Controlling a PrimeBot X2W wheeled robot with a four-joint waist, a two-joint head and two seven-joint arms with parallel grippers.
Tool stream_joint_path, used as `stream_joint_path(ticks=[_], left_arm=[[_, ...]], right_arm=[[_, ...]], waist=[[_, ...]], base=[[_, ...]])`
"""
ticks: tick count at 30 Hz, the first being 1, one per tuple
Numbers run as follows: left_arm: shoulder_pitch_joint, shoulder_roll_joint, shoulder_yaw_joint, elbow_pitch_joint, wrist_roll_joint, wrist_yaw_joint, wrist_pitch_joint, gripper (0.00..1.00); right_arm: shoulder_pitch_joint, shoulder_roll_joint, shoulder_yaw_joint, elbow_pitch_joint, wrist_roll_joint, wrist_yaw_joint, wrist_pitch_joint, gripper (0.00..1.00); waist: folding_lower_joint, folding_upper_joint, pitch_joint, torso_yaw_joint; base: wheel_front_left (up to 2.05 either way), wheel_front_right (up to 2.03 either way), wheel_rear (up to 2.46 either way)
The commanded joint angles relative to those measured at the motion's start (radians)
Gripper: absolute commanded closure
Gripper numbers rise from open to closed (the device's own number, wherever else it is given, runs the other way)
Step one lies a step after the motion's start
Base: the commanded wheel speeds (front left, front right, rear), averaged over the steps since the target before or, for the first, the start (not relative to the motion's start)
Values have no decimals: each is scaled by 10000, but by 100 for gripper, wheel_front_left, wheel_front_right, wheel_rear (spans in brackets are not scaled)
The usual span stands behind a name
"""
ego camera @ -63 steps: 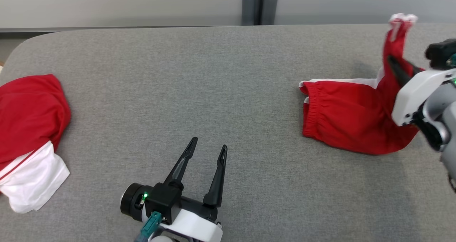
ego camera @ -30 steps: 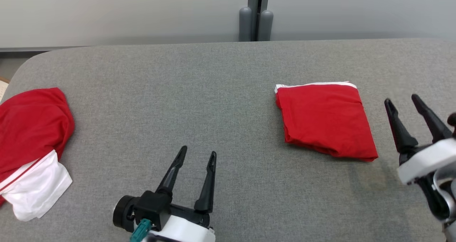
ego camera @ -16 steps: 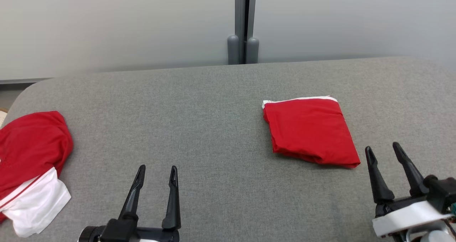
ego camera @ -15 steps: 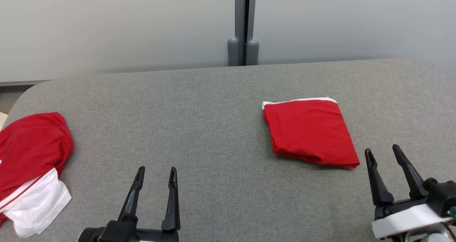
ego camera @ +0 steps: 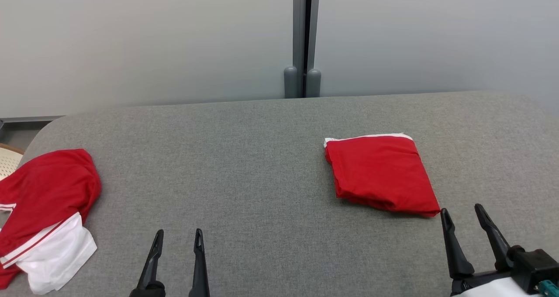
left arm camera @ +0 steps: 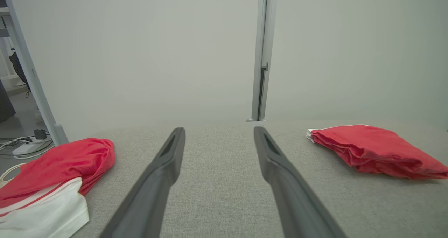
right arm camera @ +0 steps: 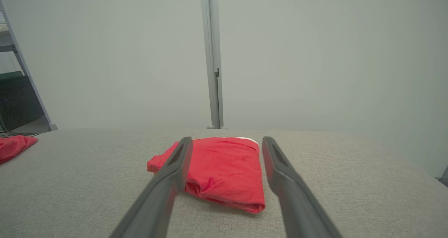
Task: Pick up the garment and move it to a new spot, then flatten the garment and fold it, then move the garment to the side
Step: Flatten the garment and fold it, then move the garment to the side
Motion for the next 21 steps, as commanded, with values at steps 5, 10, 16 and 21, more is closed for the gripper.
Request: stream_joint_path(ticks=[5,10,16,21], left_arm=[[88,31,85,130,96,-182,-3,0],[141,33,137,202,78,-278,-2,0],[92,31,114,310,-36,-328,-2,0],[-2,31,59,341,-23,-335,-2,0]], right_arm=[[149,48,71,114,-24,-11,-9,0],[156,66,92,153,-5,-11,-9,0],[145,144,-42,38,184,-11,-9,0],[-18,122,-35,68,371,-11,-10,0]], waist=[[0,0,-62,-23],[0,0,-105,-25],[0,0,-99,27],[0,0,23,92]], base=[[0,0,0],[0,0,0],[0,0,0],[0,0,0]])
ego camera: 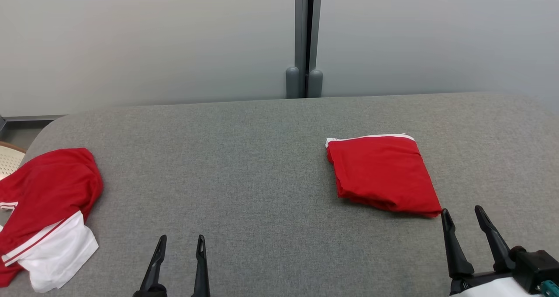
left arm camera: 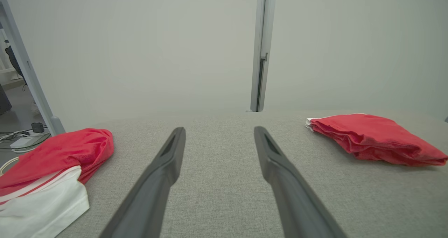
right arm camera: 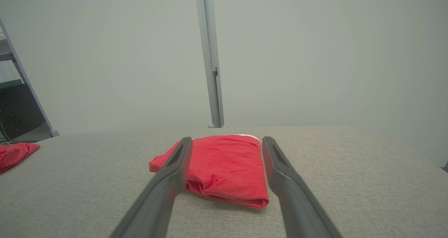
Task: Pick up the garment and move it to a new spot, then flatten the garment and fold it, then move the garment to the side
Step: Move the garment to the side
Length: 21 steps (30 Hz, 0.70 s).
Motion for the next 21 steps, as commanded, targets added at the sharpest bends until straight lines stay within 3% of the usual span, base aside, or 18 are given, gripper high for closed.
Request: stream_joint_path(ticks=[1,10,14,21], left_arm=[[-88,33,-4,17,-12,-59,-2,0],[-785,31,-410,29,105,-177,-2,0],[-1338,33,-809,75,141,-220,-3,0],[-2038,33,-1345,169,69,-64,-3,0]], right_arm=[[-88,-20,25,22,110,-11,-10,0],[-1912,-859,787,1675,1941,-11,-10,0],[-3119,-1668,1529,2767,3831,-8,121,0],[-4692,-3259,2774,3685,6880,-8,1435,0]], waist=[[0,0,68,23],[0,0,1082,303],[0,0,1877,540],[0,0,2852,753]], base=[[0,0,0],[0,0,0],[0,0,0],[0,0,0]])
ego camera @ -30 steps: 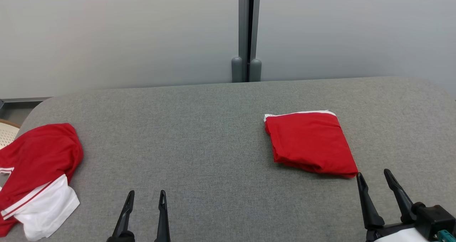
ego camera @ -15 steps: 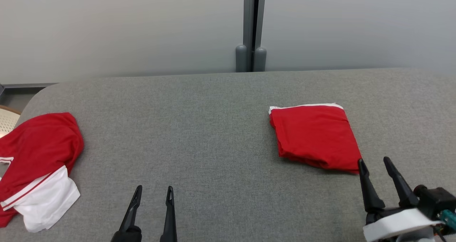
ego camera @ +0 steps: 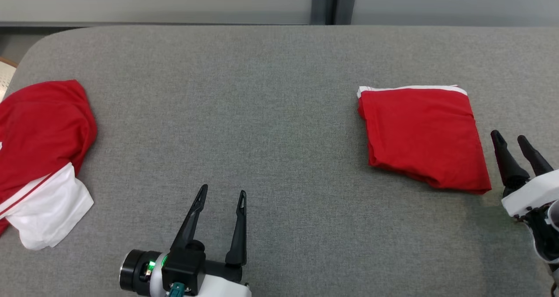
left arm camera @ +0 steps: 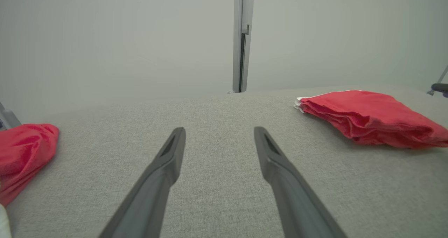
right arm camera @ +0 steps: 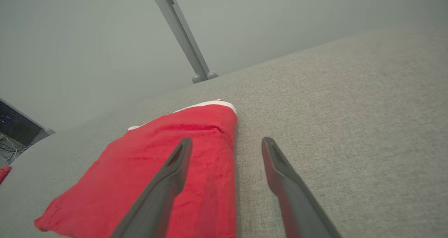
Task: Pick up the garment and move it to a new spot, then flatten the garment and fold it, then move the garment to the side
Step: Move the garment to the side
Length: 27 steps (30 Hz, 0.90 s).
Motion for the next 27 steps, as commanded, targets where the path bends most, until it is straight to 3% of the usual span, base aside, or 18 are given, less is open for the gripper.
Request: stream_joint_path(ticks=[1,11,17,18,19,20,21,22,27], left_arm=[[-261,33,-70,13,-29,61,-3,0],[-1002,35,-604,66,20,253,-3,0],[-1306,31,-732,55,42,330,-3,0],[-1335,33,-753,68,39,335,-3,0],[-1374,35,-770,84,32,339,-3,0],[-1425,35,-783,87,22,342,-3,0],[-1468,33,-790,88,10,346,-3,0],[-1499,35,-809,94,-14,357,-3,0],[-1625,33,-830,20,-34,387,-3,0]], right_arm=[[-289,-236,177,140,303,-4,198,0],[-1410,-1310,1733,765,1465,-4,1032,0],[-1898,-1406,2699,795,1814,-4,1314,2],[-1929,-1388,2852,789,1896,-4,1372,9],[-1938,-1369,3017,782,1990,-4,1469,25],[-1962,-1359,3169,789,2074,-4,1547,50],[-1972,-1363,3316,813,2162,-4,1617,65],[-2001,-1413,3565,866,2297,-15,1755,100],[-2375,-1795,4002,806,2032,-18,1113,100]], waist=[[0,-1,466,162],[0,-1,1311,364],[0,-1,1679,360],[0,-1,1720,355],[0,-1,1753,350],[0,-1,1783,343],[0,-1,1811,337],[0,-1,1852,326],[0,-1,1951,287]], base=[[0,0,0],[0,0,0],[0,0,0],[0,0,0],[0,0,0],[0,0,0],[0,0,0],[0,0,0],[0,0,0]])
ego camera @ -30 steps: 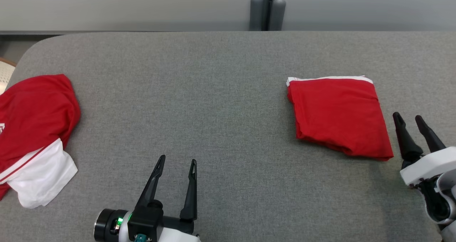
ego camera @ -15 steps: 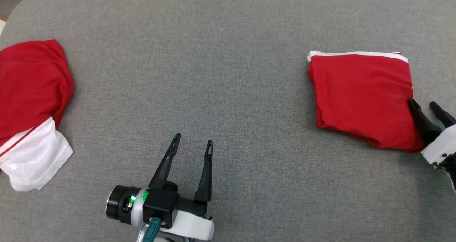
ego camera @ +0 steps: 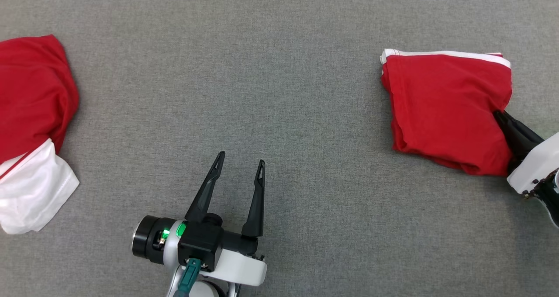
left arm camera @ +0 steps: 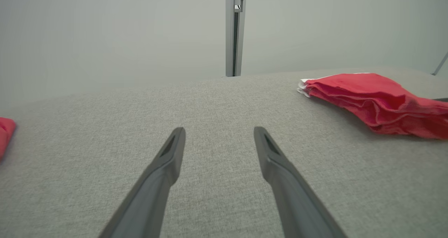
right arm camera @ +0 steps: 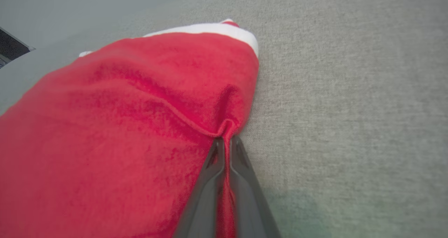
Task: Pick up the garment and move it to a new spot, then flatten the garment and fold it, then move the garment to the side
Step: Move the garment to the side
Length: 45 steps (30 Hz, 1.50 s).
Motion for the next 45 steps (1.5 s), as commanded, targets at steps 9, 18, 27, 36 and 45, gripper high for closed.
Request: stream_joint_path(ticks=[9,18,27,36,45], left_arm=[[-746,35,-15,-521,462,-182,-2,0],[-1753,72,-345,-1270,1172,-508,-1,0],[-2364,334,-815,-1802,1548,-625,0,0],[-2570,518,-1018,-1691,1374,-457,11,0],[-1898,385,-757,-1433,801,-143,-3,0]], right_arm=[[-1659,-1184,926,721,-1369,-32,-1324,100],[-3104,-2789,1121,1632,-2513,-32,-2180,100],[-4101,-3526,203,2365,-3843,-32,-2364,100],[-4856,-3102,-1914,3526,-5975,-32,-2351,0],[-2724,-748,-4800,1249,-8341,-32,-2353,0]], waist=[[0,0,1073,-482],[0,0,2493,-1124],[0,0,3354,-1477],[0,0,3247,-1372],[0,0,1520,-1267]], base=[[0,0,0],[0,0,0],[0,0,0],[0,0,0],[0,0,0]])
